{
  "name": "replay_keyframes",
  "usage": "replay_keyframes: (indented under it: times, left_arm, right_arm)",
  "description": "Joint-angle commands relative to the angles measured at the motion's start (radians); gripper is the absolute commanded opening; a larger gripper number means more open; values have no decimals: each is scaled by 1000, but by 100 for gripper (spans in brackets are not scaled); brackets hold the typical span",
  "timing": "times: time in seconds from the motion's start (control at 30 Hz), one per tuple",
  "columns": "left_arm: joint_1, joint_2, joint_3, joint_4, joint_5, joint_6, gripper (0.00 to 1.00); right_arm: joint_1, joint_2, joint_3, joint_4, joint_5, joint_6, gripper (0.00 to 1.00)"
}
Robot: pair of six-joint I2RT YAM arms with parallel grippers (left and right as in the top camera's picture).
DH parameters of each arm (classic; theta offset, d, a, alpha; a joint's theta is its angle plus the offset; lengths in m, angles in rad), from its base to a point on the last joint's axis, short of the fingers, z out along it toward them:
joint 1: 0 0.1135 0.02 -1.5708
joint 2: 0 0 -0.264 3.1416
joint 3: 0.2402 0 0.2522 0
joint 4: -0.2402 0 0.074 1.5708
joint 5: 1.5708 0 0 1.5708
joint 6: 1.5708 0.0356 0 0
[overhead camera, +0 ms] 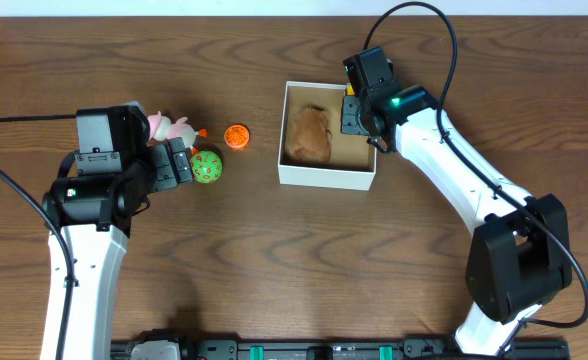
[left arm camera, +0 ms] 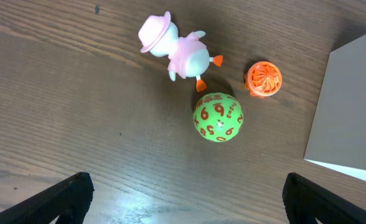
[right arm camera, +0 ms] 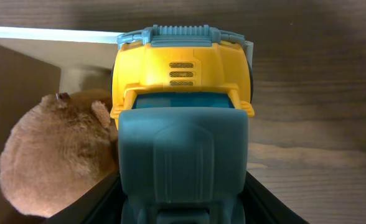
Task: Pack container
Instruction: 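Lower the truck into the box and push it into place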
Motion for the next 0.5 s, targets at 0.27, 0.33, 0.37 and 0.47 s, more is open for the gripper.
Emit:
replay_keyframes:
  times: [0.27,0.33,0.37,0.47]
  left_arm:
    - [5,0,23,-3,-4,2,98]
    - [5,0,23,-2,-4,2,98]
    - [5,0,23,-2,-4,2,98]
    - [5,0,23,-2,-4,2,98]
  right_arm:
    - [2,31,9,32,-8,-147,34]
    - [3,31,9,48,-29,-258,34]
    - [3,31,9,51,-45,-324,33]
    - [3,30,9,54,-61,-458,32]
